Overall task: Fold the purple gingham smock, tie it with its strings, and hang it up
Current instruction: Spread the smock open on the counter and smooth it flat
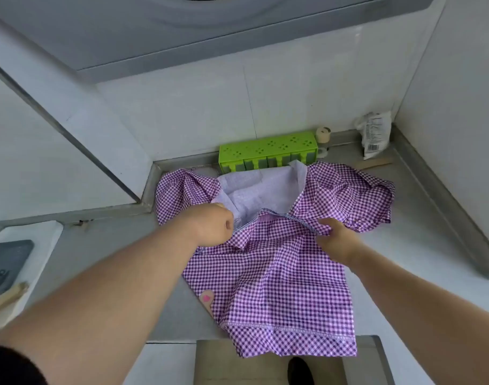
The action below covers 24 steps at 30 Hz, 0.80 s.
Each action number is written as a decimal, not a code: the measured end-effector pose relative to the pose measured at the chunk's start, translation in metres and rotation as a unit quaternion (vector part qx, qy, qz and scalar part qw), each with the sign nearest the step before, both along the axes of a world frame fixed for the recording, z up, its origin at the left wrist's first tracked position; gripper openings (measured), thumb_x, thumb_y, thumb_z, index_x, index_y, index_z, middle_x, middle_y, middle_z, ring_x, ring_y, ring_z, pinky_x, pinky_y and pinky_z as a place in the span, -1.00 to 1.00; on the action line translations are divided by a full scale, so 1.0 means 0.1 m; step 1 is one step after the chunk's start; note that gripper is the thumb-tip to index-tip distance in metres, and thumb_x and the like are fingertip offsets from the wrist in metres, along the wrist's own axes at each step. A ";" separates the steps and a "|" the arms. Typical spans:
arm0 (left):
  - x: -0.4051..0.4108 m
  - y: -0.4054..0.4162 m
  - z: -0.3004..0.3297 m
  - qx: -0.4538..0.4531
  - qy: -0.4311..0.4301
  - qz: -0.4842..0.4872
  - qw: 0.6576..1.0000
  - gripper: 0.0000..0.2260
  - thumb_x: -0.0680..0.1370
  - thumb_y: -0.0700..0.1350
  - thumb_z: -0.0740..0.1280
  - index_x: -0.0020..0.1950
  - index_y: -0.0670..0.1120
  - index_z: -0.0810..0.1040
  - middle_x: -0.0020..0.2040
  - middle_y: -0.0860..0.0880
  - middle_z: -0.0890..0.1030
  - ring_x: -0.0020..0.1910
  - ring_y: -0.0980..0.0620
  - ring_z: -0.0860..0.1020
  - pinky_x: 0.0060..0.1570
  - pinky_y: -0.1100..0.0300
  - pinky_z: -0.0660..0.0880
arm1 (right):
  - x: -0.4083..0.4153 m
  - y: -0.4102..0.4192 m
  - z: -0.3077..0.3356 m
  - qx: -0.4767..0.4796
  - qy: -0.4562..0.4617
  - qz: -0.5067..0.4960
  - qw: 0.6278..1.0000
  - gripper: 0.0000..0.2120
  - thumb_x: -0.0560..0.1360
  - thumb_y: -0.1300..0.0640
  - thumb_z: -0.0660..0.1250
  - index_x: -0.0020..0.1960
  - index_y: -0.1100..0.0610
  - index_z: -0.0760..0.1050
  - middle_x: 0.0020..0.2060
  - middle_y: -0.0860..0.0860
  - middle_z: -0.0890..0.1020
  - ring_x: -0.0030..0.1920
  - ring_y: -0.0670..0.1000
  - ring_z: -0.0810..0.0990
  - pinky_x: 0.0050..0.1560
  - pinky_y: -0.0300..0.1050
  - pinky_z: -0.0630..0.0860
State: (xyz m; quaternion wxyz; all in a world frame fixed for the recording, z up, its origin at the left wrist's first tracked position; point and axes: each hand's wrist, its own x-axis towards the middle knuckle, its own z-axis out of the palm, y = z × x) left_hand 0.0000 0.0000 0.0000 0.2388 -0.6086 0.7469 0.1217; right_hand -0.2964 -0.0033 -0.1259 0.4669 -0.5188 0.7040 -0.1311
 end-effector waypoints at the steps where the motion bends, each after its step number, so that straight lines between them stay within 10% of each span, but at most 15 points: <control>1: 0.01 -0.02 -0.03 0.003 0.001 -0.002 1.000 -0.74 0.62 0.01 0.23 0.06 0.01 0.72 0.13 0.00 0.59 0.10 -0.08 0.61 0.14 -0.06 0.60 | 0.02 -0.02 0.01 0.004 -0.047 -0.032 0.998 -0.55 0.60 0.13 0.35 0.48 0.02 0.40 -0.26 0.05 0.58 -0.33 0.01 0.54 -0.32 -0.10 0.53; 5: -0.04 -0.10 -0.03 0.014 0.006 0.015 1.000 -0.76 0.64 0.03 0.24 0.17 0.08 0.69 0.21 0.04 0.57 0.15 -0.03 0.57 0.17 0.03 0.56 | 0.05 -0.14 0.01 -0.028 -0.100 -0.109 0.989 -0.70 0.62 0.20 0.34 0.28 0.34 0.57 -0.09 0.26 0.66 -0.17 0.15 0.55 0.04 0.22 0.61; 12: -0.27 -0.27 -0.03 0.001 0.128 0.040 0.991 -0.42 0.59 0.12 0.40 0.59 0.17 0.33 0.56 0.03 0.40 0.44 -0.07 0.49 0.38 -0.03 0.48 | 0.21 -0.29 0.46 -0.134 -0.151 -0.024 0.979 -0.81 0.64 0.19 0.32 0.16 0.04 0.67 -0.31 -0.09 0.65 -0.57 -0.13 0.33 -0.57 -0.25 0.27; 16: -0.62 -0.37 0.08 -0.059 0.144 -0.021 0.988 -0.21 0.46 0.23 0.52 0.61 0.15 0.26 0.59 0.04 0.40 0.53 -0.06 0.41 0.45 -0.14 0.45 | 0.38 -0.33 0.92 -0.208 -0.183 0.064 0.959 -0.87 0.60 0.22 0.40 0.03 0.08 0.71 -0.35 -0.11 0.69 -0.52 -0.16 0.46 -0.48 -0.26 0.42; 21: -0.86 -0.50 0.29 -0.098 0.191 0.044 0.976 -0.84 0.63 0.05 0.37 0.11 0.00 0.63 -0.03 0.01 0.67 -0.02 -0.07 0.65 -0.10 0.07 0.56 | 0.42 -0.30 1.30 -0.246 -0.265 0.089 0.928 -0.84 0.58 0.29 0.39 0.07 0.09 0.69 -0.13 -0.03 0.74 -0.18 -0.05 0.73 -0.06 -0.18 0.67; 24: -0.87 -0.55 0.49 -0.089 0.162 0.112 0.976 -0.65 0.71 0.02 0.23 -0.20 -0.11 0.54 -0.28 -0.08 0.53 -0.22 -0.14 0.55 -0.36 0.10 0.32 | 0.36 -0.10 1.33 -0.331 -0.172 0.078 0.925 -0.90 0.56 0.17 0.38 0.00 -0.02 0.56 -0.15 -0.13 0.65 -0.22 -0.17 0.63 -0.19 -0.25 0.55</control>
